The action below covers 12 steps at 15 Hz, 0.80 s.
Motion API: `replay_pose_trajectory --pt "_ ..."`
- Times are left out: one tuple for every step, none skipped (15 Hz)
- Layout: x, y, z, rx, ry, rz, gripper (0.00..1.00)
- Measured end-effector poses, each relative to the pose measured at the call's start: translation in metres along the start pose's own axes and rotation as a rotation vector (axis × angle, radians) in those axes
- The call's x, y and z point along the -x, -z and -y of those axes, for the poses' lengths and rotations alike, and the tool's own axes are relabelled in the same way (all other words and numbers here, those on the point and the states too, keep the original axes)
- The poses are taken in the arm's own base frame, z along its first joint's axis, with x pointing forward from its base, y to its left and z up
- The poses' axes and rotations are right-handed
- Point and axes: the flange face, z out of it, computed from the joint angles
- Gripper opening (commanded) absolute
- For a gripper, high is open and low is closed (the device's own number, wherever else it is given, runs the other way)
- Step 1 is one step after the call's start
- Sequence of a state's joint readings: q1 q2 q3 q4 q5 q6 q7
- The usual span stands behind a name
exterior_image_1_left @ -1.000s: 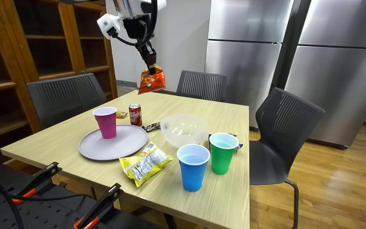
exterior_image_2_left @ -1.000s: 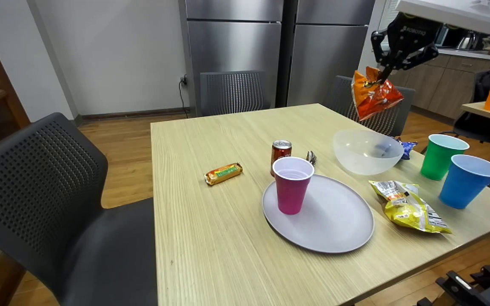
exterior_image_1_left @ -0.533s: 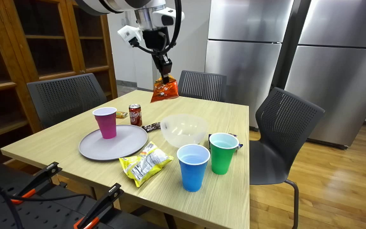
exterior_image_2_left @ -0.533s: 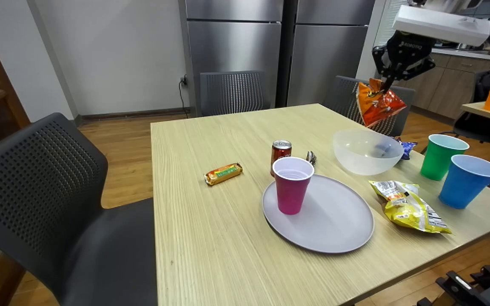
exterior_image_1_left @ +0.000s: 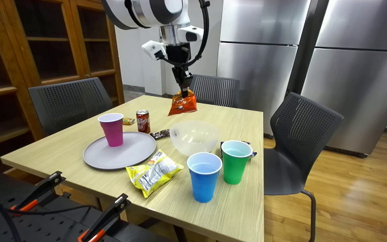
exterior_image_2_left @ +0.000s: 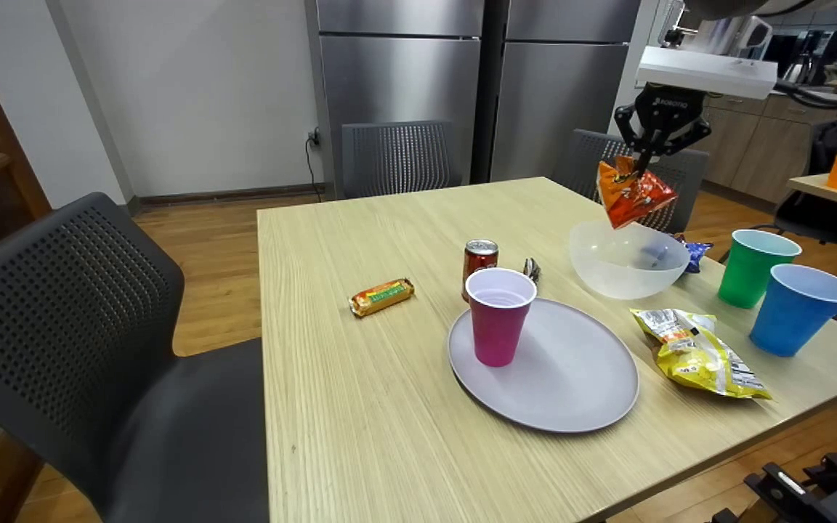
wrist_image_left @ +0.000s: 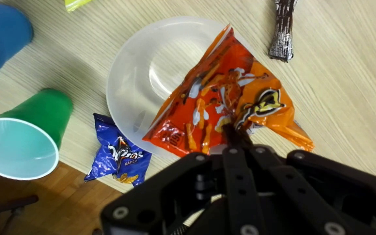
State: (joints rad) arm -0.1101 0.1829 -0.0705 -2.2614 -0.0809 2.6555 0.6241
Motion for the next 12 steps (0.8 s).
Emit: replay_pose_trajectory --pt "-0.004 -0.006 0.002 0.006 -0.002 0.01 0.0" --pt "-0.008 -0.012 0.003 0.013 -0.004 0.023 0.0" --pt "-0.012 -0.018 0.005 0.019 -0.006 0.037 0.0" --pt "-0.016 -0.024 0.006 0.024 -0.011 0.051 0.0" --pt "-0.019 -0.03 0.006 0.029 -0.016 0.065 0.0" --pt "-0.023 -0.036 0.006 0.036 -0.02 0.078 0.0" --pt "-0.026 -0.042 0.005 0.041 -0.025 0.09 0.0" --pt "-0.03 -0.047 0.004 0.046 -0.032 0.103 0.0" --pt "-0.033 -0.052 0.003 0.052 -0.039 0.115 0.0" --pt "-0.037 -0.058 0.002 0.057 -0.048 0.126 0.0" --pt "-0.04 -0.062 0.001 0.063 -0.055 0.137 0.0" --pt "-0.043 -0.067 0.0 0.068 -0.061 0.147 0.0"
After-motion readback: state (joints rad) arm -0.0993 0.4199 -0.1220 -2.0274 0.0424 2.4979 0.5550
